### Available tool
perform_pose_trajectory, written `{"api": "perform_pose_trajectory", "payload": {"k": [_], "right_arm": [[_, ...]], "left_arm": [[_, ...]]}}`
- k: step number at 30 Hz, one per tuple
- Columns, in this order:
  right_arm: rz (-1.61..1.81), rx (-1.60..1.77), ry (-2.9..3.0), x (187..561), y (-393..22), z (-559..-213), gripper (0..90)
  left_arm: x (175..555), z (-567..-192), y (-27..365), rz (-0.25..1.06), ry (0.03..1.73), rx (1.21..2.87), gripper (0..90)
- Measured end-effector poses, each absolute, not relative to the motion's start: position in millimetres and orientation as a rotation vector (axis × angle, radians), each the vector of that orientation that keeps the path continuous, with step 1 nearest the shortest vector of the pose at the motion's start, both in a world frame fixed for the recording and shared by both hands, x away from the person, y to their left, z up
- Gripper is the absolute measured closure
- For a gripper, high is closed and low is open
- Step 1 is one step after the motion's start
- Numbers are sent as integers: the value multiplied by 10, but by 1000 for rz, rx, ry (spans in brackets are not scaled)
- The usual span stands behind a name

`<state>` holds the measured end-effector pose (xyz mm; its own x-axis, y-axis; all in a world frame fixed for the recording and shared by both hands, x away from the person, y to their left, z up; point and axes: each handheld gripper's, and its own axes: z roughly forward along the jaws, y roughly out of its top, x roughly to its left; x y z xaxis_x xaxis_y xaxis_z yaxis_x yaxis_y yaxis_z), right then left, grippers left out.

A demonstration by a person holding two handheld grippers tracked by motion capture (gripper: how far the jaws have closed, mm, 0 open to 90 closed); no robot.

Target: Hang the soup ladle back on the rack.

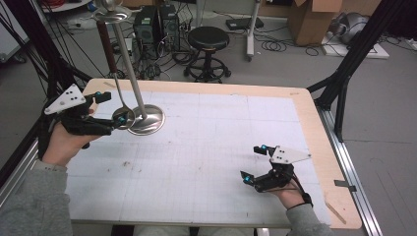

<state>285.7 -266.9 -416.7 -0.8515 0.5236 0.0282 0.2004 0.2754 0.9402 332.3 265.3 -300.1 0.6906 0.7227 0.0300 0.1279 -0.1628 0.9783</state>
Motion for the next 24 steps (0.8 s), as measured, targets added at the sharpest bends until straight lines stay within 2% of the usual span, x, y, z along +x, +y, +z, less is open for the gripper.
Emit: {"api": "perform_pose_trajectory", "payload": {"k": [7,10,24], "right_arm": [[1601,658,2265,2856,-2662,-4171,5],[1605,665,2263,2858,-2668,-4170,5],[1591,670,2259,2861,-2666,-4174,5]], "left_arm": [[3285,-3127,2652,559,699,1656,18],[3245,-3175,2686,522,689,1619,18],[3104,-3578,2655,504,713,1610,17]]}}
